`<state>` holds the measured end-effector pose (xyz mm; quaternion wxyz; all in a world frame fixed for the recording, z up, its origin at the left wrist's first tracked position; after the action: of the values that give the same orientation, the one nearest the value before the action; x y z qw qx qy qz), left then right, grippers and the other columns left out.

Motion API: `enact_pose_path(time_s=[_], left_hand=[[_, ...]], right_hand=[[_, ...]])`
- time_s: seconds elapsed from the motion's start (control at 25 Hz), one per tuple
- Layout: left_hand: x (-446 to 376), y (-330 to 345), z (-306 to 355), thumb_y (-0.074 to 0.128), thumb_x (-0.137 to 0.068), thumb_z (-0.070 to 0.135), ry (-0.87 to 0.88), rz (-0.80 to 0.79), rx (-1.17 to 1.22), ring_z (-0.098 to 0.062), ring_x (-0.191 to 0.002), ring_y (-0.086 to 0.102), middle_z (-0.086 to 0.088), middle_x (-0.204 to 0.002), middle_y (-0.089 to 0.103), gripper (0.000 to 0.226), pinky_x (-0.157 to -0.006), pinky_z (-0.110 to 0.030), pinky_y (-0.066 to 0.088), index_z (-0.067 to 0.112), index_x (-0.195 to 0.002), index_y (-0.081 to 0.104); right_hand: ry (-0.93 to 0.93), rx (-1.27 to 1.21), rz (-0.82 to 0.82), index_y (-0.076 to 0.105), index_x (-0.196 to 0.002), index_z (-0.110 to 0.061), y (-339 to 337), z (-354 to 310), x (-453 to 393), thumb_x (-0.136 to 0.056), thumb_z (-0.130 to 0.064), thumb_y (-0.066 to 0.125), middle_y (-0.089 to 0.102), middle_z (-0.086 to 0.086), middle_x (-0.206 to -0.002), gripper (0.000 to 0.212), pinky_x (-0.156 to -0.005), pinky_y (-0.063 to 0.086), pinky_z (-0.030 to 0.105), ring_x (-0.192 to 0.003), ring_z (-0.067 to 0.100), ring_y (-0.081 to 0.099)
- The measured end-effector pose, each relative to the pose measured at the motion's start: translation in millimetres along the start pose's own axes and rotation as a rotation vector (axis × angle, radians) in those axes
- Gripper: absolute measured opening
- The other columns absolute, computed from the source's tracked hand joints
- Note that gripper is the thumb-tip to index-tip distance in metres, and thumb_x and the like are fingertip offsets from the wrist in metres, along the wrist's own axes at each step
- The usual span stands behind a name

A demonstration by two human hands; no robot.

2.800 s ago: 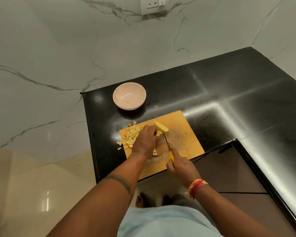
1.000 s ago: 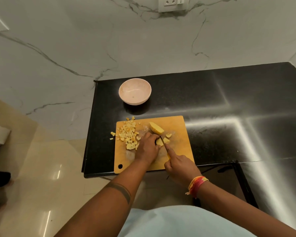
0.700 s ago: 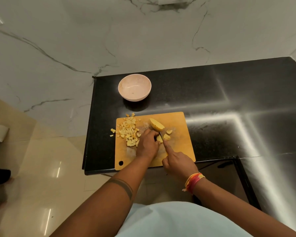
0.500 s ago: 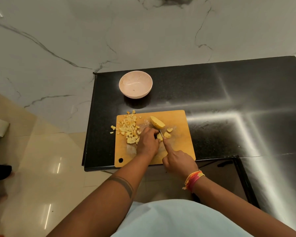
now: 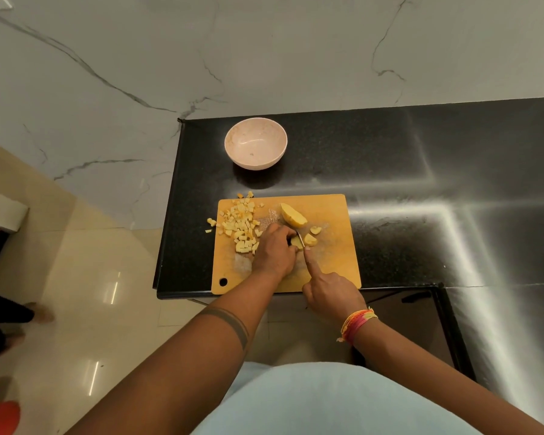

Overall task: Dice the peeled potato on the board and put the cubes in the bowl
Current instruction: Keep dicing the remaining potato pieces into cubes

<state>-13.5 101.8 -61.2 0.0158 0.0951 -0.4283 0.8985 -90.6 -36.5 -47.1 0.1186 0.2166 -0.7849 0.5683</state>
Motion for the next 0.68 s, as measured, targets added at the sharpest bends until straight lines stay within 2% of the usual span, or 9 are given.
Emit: enact_pose_path(time_s=[0.2, 0.36, 0.48, 0.68], left_hand=[[2.1, 0.7, 0.2, 0.073, -0.090, 0.016, -0.017, 0.004, 0.008, -0.017, -0.107, 0.055, 0.005, -0.115, 0.055, 0.024, -0.095, -0.037, 0.051, 0.021, -0.113, 0.070], [3.1, -0.1, 0.9, 0.074, -0.089, 0.015, -0.012, 0.013, 0.011, -0.018, -0.107, 0.056, 0.005, -0.115, 0.056, 0.025, -0.093, -0.037, 0.052, 0.021, -0.113, 0.070], [3.5, -0.4, 1.5, 0.074, -0.089, 0.014, -0.008, 0.021, 0.010, -0.017, -0.108, 0.055, 0.004, -0.115, 0.057, 0.025, -0.093, -0.035, 0.051, 0.020, -0.113, 0.070], [5.0, 0.4, 0.0, 0.077, -0.088, 0.015, -0.042, 0.042, 0.034, -0.017, -0.105, 0.056, 0.005, -0.111, 0.060, 0.021, -0.089, -0.036, 0.052, 0.022, -0.107, 0.069]], right_hand=[[-0.017, 0.014, -0.012, -0.015, -0.159, -0.032, 7.7, 5.4, 18.9, -0.102, -0.035, 0.039, 0.066, 0.009, -0.079, 0.079, -0.066, 0.058, 0.043, -0.063, 0.028, 0.063], [0.004, 0.004, -0.007, -0.011, -0.160, -0.031, 7.8, 9.5, 33.2, -0.100, -0.033, 0.039, 0.063, 0.004, -0.073, 0.078, -0.058, 0.053, 0.037, -0.056, 0.021, 0.057], [0.011, -0.021, 0.002, -0.006, -0.161, -0.032, 3.7, 12.9, 38.3, -0.101, -0.033, 0.038, 0.061, 0.001, -0.071, 0.075, -0.057, 0.050, 0.038, -0.056, 0.019, 0.056], [-0.006, -0.057, 0.039, -0.009, -0.160, -0.034, -6.8, 9.3, 36.0, -0.100, -0.032, 0.039, 0.059, 0.001, -0.067, 0.077, -0.057, 0.052, 0.040, -0.056, 0.020, 0.057]])
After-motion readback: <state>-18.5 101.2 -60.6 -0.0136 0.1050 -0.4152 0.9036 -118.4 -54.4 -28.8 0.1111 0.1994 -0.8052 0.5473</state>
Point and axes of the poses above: each hand's wrist, its own x-axis away from the middle knuckle, its own y-axis out of the palm, z = x × y, the point moved 5 cm from there along -x, towards the middle knuckle
